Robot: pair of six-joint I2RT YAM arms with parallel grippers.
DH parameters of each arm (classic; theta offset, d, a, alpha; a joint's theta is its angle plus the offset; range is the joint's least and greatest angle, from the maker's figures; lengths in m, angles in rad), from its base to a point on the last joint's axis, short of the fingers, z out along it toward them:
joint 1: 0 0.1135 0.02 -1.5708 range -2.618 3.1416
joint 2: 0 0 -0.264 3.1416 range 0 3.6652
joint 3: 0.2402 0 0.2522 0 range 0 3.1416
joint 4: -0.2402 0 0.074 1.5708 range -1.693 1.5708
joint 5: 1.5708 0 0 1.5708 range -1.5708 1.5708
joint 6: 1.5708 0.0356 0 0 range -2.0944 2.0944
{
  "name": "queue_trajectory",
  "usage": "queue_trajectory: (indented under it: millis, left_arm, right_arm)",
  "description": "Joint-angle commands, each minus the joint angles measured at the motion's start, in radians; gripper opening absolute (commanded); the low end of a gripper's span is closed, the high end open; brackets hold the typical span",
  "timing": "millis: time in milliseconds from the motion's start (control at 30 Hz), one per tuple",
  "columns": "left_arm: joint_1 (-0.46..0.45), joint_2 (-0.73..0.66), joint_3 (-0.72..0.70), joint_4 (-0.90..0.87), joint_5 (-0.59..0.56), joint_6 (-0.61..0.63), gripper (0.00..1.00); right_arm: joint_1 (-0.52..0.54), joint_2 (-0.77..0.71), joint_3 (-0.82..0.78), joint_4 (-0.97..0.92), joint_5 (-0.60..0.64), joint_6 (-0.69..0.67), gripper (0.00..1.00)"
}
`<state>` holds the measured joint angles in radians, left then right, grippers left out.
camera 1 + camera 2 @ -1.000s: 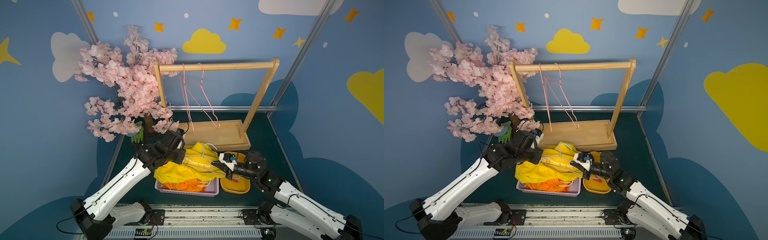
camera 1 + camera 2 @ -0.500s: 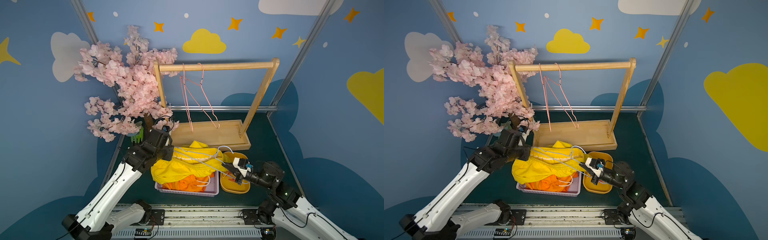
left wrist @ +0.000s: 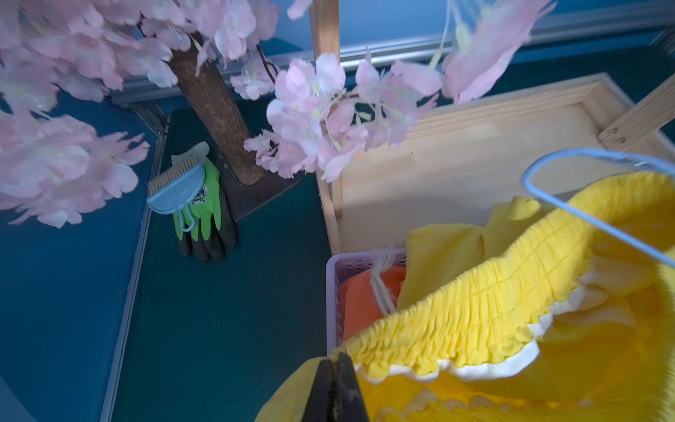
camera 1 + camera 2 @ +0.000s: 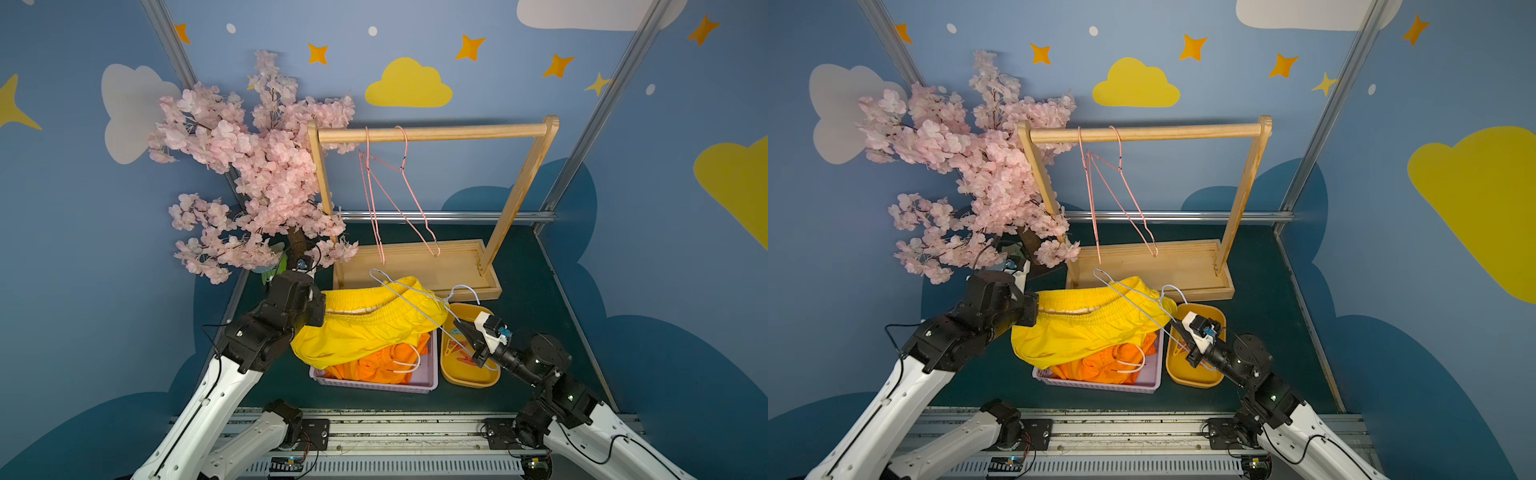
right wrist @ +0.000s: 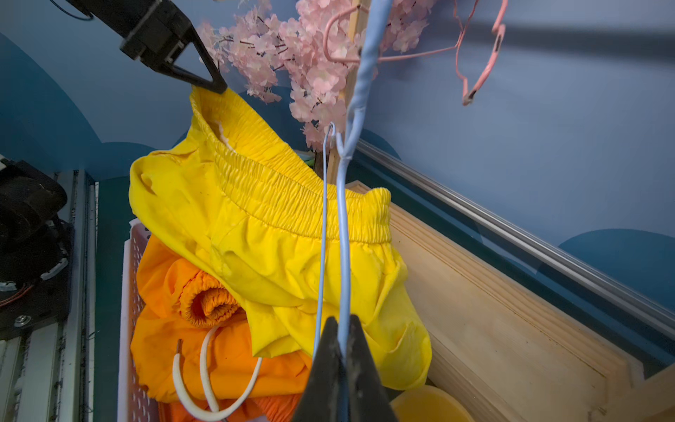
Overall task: Remove the clothespins securing shorts to the hanger
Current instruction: Place the shorts in the basket.
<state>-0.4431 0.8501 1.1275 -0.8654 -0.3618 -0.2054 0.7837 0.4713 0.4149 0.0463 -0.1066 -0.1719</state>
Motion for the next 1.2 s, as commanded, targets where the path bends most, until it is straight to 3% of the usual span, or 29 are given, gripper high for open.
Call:
queue_trajectory:
  millis: [0, 267, 400, 500, 667, 967, 1167]
  left_arm:
    - [0.006, -0.084, -0.023, 0.159, 0.02, 0.006, 0.03]
    - [0.004, -0.124, -0.147, 0.473, 0.327, -0.057, 0.03]
    - [-0.028, -0.064, -0.225, 0.635, 0.432, -0.129, 0.03]
    - [-0.109, 0.001, -0.247, 0.699, 0.415, -0.095, 0.03]
    - [-0.262, 0.172, -0.178, 0.581, 0.26, 0.034, 0.03]
    - [-0.311, 0.27, -0.35, 0.684, 0.26, -0.087, 0.03]
    - [-0.312, 0.413, -0.325, 0.596, 0.253, -0.079, 0.03]
  right_arm:
    - [0.005, 0.089, -0.006, 0.064, -0.022, 0.024, 0.0]
    - [0.006, 0.334, 0.002, 0.188, -0.156, 0.16, 0.0]
    - [0.005, 0.396, 0.017, 0.172, -0.119, 0.178, 0.0]
    - [0.004, 0.39, 0.018, 0.144, -0.074, 0.179, 0.0]
    - [-0.001, 0.365, 0.019, 0.096, -0.003, 0.164, 0.0]
    - [-0.03, 0.207, 0.057, -0.038, 0.091, 0.163, 0.0]
    - [-0.035, 0.036, 0.052, -0.081, 0.089, 0.195, 0.0]
